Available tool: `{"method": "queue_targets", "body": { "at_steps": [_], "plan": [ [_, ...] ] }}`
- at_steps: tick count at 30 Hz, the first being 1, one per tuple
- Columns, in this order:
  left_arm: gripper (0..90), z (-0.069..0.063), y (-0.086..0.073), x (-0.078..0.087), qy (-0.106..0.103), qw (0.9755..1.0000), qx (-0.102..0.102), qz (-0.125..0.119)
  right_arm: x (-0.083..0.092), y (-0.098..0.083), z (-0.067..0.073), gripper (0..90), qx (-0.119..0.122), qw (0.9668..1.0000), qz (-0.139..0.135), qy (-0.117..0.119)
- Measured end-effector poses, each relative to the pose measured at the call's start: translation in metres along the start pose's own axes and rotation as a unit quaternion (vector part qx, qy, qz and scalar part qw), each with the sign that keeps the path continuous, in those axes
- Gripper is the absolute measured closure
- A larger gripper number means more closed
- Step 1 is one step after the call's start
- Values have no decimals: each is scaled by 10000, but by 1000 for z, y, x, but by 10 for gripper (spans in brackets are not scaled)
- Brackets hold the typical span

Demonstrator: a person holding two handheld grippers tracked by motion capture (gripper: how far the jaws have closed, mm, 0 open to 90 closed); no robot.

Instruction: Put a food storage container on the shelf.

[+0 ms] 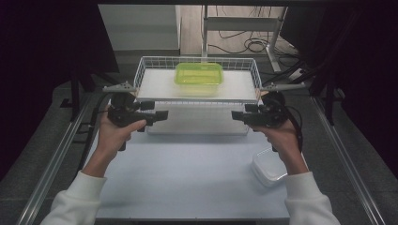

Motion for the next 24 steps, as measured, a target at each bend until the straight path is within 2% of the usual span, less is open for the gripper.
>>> {"method": "queue_targets", "body": {
  "at_steps": [3, 4, 5, 6, 8, 10, 16, 19, 24],
  "plan": [
    [266, -1, -19, -1, 25, 10000, 3, 39, 4, -18, 2, 328, 119, 9999, 56, -3],
    [267, -2, -29, -2, 56, 10000, -12, 81, 7, -31, 4, 328, 193, 9998, 75, 7],
    [267, -2, -29, -2, 56, 10000, -12, 81, 7, -31, 4, 328, 193, 9998, 75, 7],
    [267, -3, -36, -2, 80, 9999, -24, 112, 9, -38, 5, 328, 217, 9997, 81, 6],
    [270, -5, -47, -2, 75, 9999, -7, 150, 11, -60, 7, 327, 276, 9995, 131, 31],
    [270, -6, -58, -3, 111, 9997, -15, 208, 12, -64, 7, 326, 286, 9995, 150, 15],
    [278, -6, -85, -8, 114, 9992, 54, 385, 13, -100, 2, 321, 212, 9995, 202, 80],
    [279, -7, -96, -11, 147, 9988, 58, 469, 9, -111, -2, 321, 200, 9989, 409, 70],
    [281, -5, -108, -17, 219, 9976, 55, 650, 3, -122, -7, 320, 183, 9981, 583, -11]
  ]
}}
Point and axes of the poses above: each handheld gripper's, and its own axes: x roughly backward along the jaws, y roughly out of its top, z roughly to its left, the point moved 4 cm from there along -x, roughly forward along the jaws, and after that the axes turned 1 degree about -x, right-handed, at the moved point
